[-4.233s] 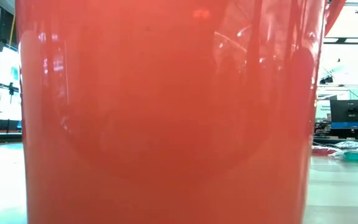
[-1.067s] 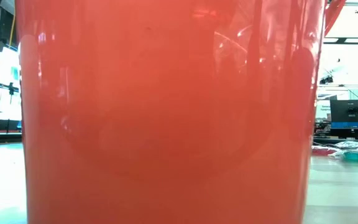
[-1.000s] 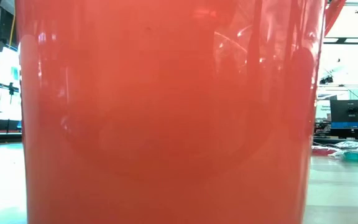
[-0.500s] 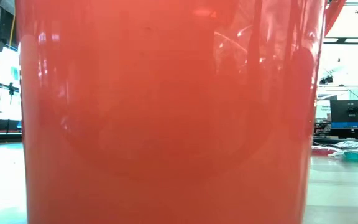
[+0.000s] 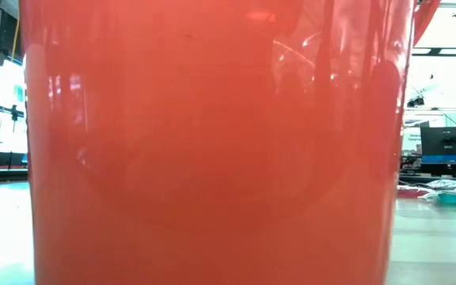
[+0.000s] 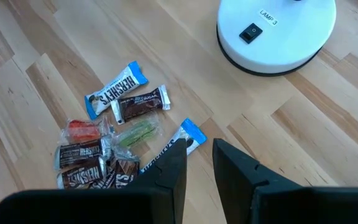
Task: Organize candy in baskets
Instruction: Put the brown chocolate bar into the purple bucket
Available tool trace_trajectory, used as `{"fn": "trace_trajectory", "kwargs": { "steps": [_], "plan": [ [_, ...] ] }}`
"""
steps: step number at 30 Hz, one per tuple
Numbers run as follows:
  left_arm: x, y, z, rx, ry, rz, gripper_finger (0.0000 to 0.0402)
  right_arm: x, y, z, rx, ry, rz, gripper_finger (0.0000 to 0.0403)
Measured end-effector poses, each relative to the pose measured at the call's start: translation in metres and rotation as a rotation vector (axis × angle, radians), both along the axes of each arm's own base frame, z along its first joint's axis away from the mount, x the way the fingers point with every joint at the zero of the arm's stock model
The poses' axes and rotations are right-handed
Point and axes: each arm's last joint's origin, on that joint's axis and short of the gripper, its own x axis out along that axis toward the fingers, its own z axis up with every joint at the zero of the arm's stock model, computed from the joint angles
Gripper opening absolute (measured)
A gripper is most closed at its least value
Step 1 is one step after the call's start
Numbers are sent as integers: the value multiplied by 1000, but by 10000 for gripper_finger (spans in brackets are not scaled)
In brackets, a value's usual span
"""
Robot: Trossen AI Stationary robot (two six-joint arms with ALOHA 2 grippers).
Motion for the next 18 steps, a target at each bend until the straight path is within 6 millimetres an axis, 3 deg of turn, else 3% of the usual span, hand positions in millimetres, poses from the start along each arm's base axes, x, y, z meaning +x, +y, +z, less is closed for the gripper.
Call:
{"fn": "trace_trajectory", "kwargs": {
  "steps": [6, 18],
  "plan": [
    [-9, 15, 0, 72, -5, 54, 140, 0, 0, 0, 0, 0, 0, 74],
    [-25, 19, -12, -59, 24, 202, 140, 0, 0, 0, 0, 0, 0, 74]
  ]
}}
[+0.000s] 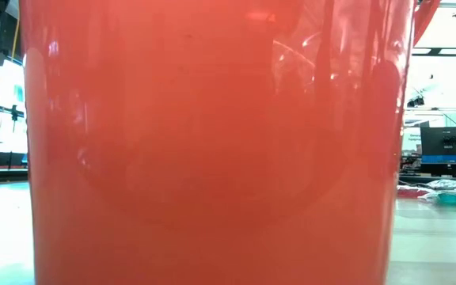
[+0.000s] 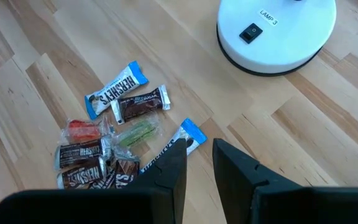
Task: Organize candy in baskets
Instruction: Put the brown chocolate bar into the purple bucket
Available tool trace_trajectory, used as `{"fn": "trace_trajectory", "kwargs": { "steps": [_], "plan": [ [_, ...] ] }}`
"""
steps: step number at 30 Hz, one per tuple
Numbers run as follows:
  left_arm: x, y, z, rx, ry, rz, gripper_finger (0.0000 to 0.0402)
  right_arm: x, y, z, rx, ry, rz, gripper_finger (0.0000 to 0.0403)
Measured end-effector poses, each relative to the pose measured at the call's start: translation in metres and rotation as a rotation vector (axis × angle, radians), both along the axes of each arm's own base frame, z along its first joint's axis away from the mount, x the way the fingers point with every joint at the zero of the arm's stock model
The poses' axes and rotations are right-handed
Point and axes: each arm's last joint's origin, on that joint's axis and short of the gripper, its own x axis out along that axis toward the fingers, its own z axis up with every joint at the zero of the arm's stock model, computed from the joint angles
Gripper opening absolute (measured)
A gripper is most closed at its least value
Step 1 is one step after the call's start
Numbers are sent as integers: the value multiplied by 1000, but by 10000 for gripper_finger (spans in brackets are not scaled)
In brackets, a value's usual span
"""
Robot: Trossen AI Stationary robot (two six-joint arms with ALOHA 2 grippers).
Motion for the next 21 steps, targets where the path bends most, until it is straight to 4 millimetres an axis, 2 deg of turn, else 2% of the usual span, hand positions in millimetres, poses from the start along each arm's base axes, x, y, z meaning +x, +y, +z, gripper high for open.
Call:
{"fn": "trace_trajectory", "kwargs": {
  "steps": [4, 10, 13, 16, 21],
  "plan": [
    [1, -1, 0, -18, -28, 44, 140, 0, 0, 0, 0, 0, 0, 74],
    [5, -5, -1, -142, -179, 141, 140, 0, 0, 0, 0, 0, 0, 74],
    [5, -5, -1, -125, -158, 143, 129, 0, 0, 0, 0, 0, 0, 74],
    [4, -4, -1, -122, -148, 163, 100, 0, 0, 0, 0, 0, 0, 74],
    [2, -4, -1, -144, -153, 235, 13, 0, 0, 0, 0, 0, 0, 74]
  ]
}}
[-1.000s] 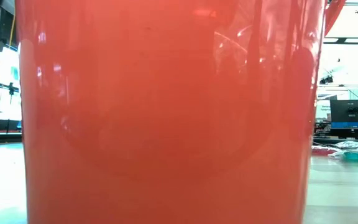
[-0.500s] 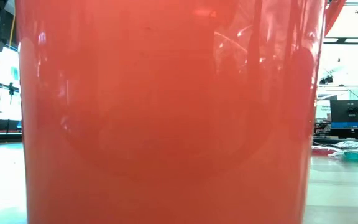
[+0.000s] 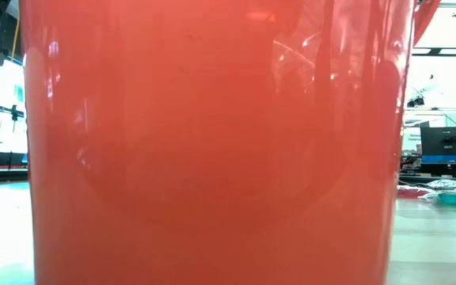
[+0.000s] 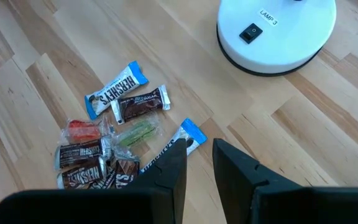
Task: Organize candy in baskets
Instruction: Put the brown chocolate bar into the purple bucket
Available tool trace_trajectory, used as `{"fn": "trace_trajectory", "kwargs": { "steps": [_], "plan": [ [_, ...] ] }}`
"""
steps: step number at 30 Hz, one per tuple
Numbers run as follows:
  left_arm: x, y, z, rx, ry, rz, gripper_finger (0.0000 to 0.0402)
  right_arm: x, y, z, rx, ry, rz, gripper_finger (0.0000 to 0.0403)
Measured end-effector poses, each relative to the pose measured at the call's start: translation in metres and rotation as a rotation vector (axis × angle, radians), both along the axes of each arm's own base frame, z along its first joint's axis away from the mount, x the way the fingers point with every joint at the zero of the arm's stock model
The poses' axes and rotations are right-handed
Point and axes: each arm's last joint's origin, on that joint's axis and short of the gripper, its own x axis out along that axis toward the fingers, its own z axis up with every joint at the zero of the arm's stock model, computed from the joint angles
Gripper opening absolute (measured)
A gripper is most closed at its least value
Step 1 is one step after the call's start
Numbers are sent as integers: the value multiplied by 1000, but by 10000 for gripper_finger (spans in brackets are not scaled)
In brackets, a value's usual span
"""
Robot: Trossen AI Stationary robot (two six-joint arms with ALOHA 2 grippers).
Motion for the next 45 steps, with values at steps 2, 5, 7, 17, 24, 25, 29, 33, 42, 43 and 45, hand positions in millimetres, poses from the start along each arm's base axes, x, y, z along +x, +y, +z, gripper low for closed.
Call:
{"fn": "trace_trajectory", "kwargs": {
  "steps": [2, 5, 7, 17, 24, 25, 29, 33, 42, 43, 45],
  "plan": [
    [0, 0, 0, -5, 6, 28, 10, 0, 0, 0, 0, 0, 0, 74],
    [-1, -2, 0, -23, 23, 63, 3, 0, 0, 0, 0, 0, 0, 74],
    [0, -5, 1, -39, 34, 74, 2, 0, 0, 0, 0, 0, 0, 74],
    [16, -31, 46, -2, -141, 104, 0, -3, 1, -2, 13, 38, -6, 74],
    [32, -81, 96, 35, -309, 160, 0, -2, 6, -2, 24, 36, -5, 74],
    [35, -89, 102, 44, -339, 160, 0, -1, 8, -2, 23, 30, 1, 74],
    [49, -117, 124, 86, -487, 166, 0, 5, 16, 1, 12, -23, 30, 74],
    [64, -144, 140, 117, -626, 173, 0, 11, 29, 4, 6, -76, 73, 74],
    [89, -197, 152, 185, -780, 108, 0, 29, 78, 19, -70, -290, 148, 74],
    [90, -201, 152, 197, -790, 106, 0, 31, 83, 23, -88, -333, 146, 74],
    [91, -207, 154, 220, -798, 98, 0, 35, 94, 29, -131, -412, 129, 74]
  ]
}}
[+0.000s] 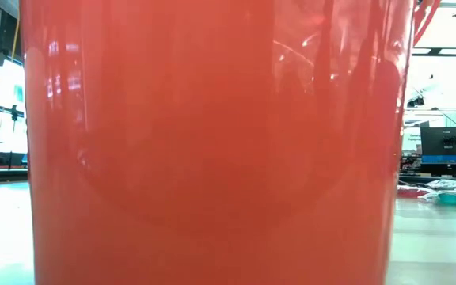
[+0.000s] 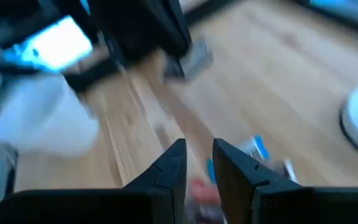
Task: Organize candy in baskets
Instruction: Put the brown chocolate bar into the purple bucket
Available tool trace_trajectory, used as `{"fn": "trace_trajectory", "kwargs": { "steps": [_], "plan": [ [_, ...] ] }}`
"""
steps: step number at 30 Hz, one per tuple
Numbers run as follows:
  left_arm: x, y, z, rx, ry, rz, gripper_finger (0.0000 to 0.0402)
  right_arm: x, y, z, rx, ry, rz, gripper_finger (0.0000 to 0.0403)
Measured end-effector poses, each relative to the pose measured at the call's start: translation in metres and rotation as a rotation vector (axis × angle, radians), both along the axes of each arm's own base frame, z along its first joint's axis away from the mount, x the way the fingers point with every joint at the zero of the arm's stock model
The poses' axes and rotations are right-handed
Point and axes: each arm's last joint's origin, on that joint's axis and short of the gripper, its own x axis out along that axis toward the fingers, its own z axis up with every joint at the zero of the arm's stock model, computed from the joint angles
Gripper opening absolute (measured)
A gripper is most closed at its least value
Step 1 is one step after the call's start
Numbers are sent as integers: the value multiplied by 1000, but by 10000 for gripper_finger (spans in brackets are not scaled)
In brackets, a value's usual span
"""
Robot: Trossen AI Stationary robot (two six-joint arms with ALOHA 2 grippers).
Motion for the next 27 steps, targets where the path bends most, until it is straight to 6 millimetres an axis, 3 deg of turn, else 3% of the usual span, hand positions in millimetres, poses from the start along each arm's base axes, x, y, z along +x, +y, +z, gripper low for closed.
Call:
{"fn": "trace_trajectory", "kwargs": {
  "steps": [5, 12, 21, 27],
  "plan": [
    [1, -9, 2, 26, -17, 22, 0, 2, 22, 12, -70, -140, -115, 74],
    [7, -9, 17, 76, -180, 54, 0, 1, 36, 18, -51, -228, -164, 74],
    [14, 5, 33, 117, -351, 120, 0, 0, 37, 20, -88, -245, -221, 74],
    [14, 5, 33, 92, -365, 134, 0, 3, 27, 23, -91, -276, -257, 74]
  ]
}}
